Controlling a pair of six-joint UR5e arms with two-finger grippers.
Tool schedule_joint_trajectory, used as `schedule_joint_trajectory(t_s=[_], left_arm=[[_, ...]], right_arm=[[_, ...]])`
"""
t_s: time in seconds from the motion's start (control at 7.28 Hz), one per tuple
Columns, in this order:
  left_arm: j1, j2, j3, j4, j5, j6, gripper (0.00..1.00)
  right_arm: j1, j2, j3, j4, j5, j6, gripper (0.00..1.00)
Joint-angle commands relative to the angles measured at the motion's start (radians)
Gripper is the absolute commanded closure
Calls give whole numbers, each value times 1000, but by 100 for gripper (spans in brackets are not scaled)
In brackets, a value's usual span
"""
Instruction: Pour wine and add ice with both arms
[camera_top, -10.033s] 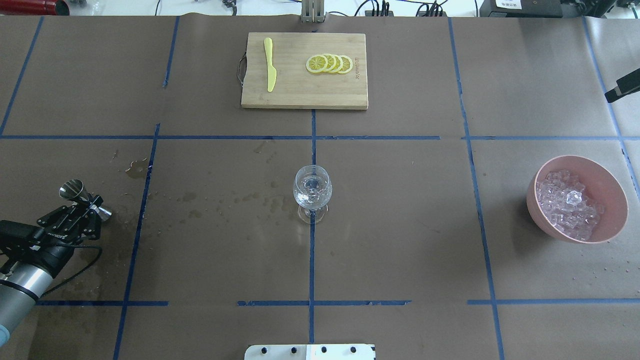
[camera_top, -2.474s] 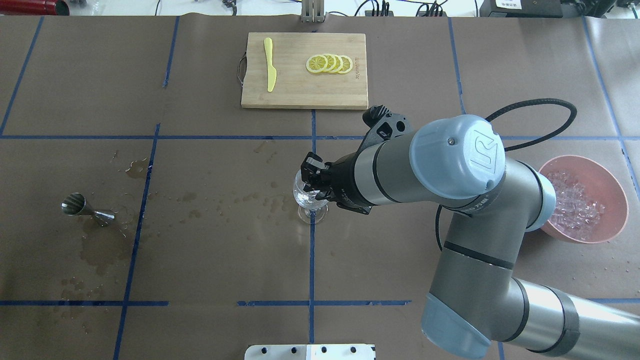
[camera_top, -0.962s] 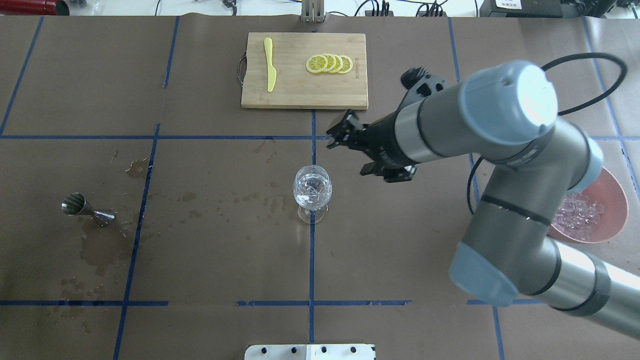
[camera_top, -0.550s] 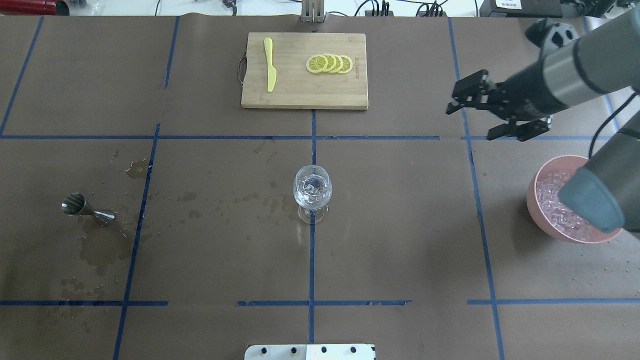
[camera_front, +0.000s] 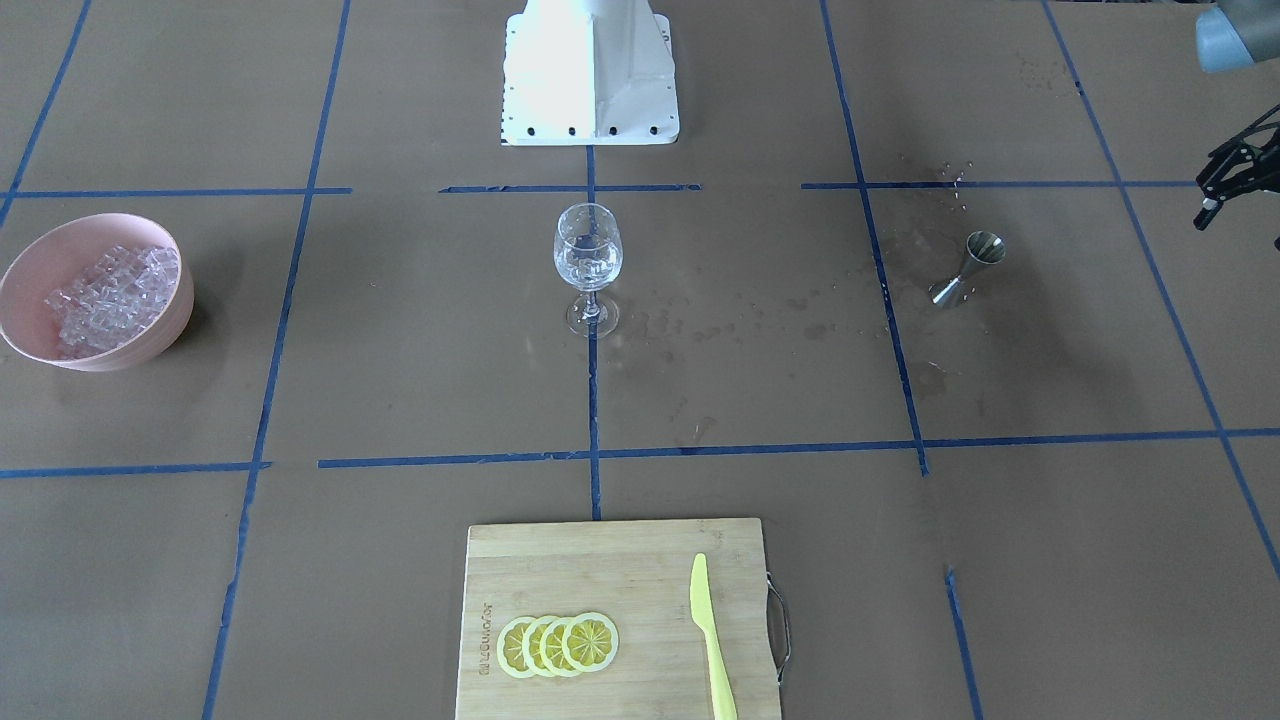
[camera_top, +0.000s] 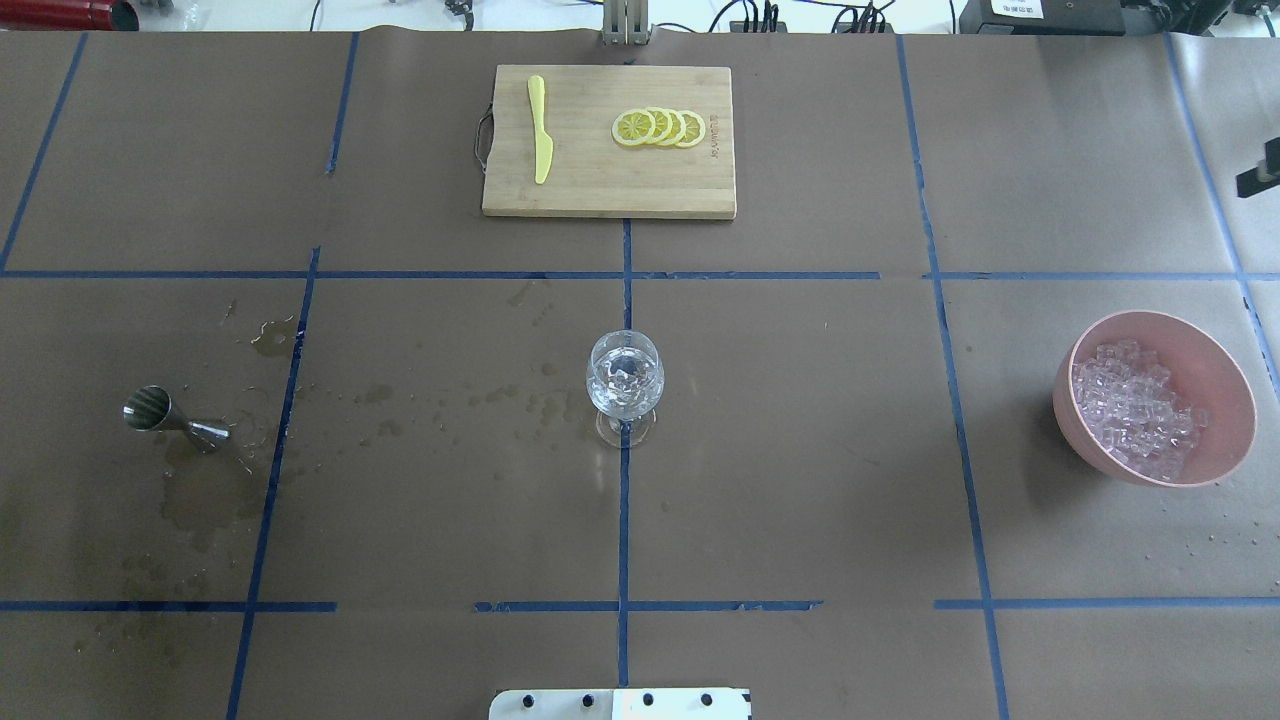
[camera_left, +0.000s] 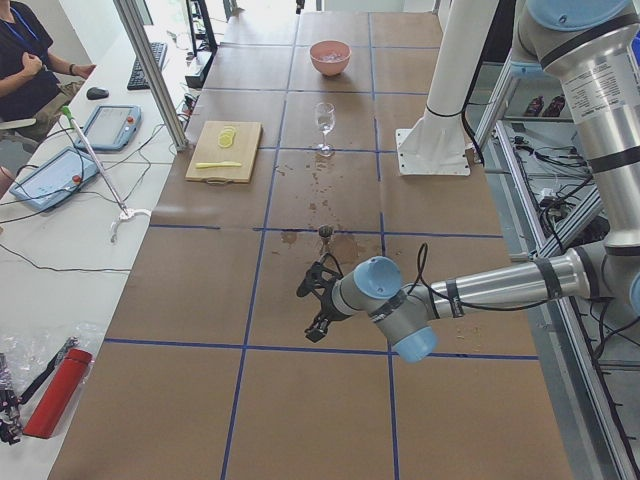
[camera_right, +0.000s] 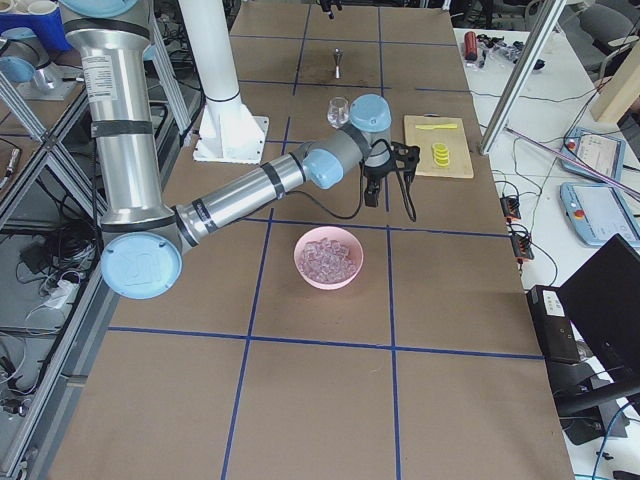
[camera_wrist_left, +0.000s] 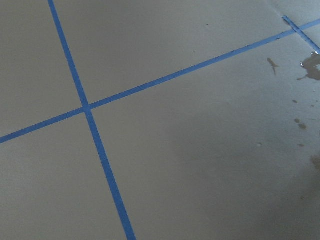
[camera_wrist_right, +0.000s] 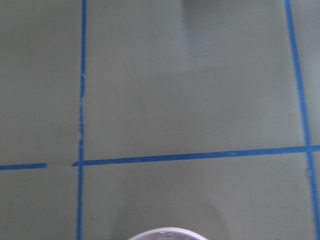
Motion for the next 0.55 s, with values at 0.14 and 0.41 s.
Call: schedule_joint_trajectory(t_s=[0.14, 0.41], left_arm=[[-143, -173, -125, 591, -46, 215, 0], [-284, -309, -197, 1004, -46, 418, 0]], right_arm=[[156, 2, -77, -272, -86, -534, 0], [156, 2, -92, -278, -75, -534, 0]])
